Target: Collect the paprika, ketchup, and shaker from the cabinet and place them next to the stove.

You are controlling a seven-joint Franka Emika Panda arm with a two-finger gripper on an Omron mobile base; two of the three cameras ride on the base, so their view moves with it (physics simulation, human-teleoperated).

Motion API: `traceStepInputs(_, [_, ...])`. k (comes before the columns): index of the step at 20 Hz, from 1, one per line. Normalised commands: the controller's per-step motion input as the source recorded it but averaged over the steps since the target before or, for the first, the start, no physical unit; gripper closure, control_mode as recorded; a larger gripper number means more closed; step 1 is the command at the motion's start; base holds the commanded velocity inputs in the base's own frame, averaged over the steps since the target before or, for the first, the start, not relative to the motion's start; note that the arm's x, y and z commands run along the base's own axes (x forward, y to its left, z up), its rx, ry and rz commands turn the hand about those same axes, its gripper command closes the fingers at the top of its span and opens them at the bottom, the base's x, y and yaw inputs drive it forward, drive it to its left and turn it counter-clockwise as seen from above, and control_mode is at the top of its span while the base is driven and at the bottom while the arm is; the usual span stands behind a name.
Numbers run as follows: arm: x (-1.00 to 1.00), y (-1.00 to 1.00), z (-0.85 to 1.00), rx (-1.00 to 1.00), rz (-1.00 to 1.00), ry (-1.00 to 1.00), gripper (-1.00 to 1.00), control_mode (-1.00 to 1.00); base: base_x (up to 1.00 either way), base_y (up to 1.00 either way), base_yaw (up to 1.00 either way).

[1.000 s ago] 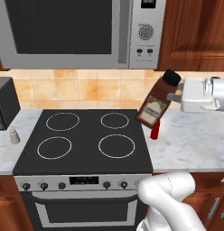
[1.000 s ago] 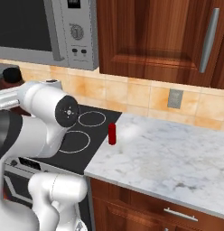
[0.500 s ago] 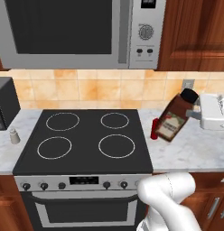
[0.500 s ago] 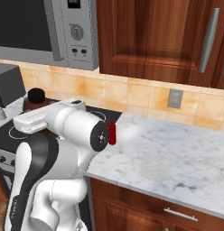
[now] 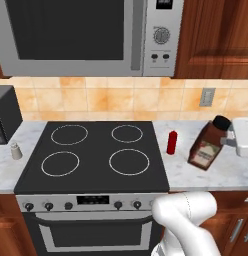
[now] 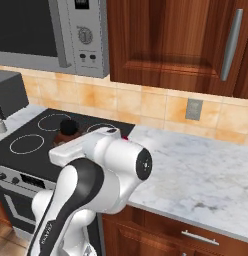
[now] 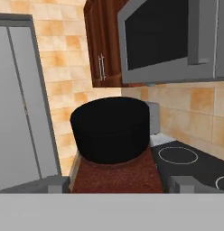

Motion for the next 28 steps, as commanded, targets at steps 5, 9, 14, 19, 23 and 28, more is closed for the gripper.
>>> traceStepInputs(5, [0.3, -0.41, -0.29, -0.11, 0.0, 0.11, 1.0, -1.0, 0.0, 0.0, 0.0])
traceStepInputs(9, [0.44, -0.39, -0.3, -0.09, 0.0, 0.07, 1.0, -1.0, 0.0, 0.0, 0.0])
traceStepInputs(14, [0.52, -0.37, -0.4, -0.03, 0.0, 0.0, 1.0, -1.0, 0.0, 0.0, 0.0])
traceStepInputs(19, [0.51, -0.3, -0.44, 0.0, 0.03, -0.01, 1.0, -1.0, 0.0, 0.0, 0.0])
traceStepInputs(23, [0.45, -0.2, -0.48, 0.0, 0.11, -0.03, 1.0, -1.0, 0.0, 0.0, 0.0])
traceStepInputs(28, [0.39, -0.15, -0.54, 0.0, 0.14, -0.03, 1.0, -1.0, 0.0, 0.0, 0.0])
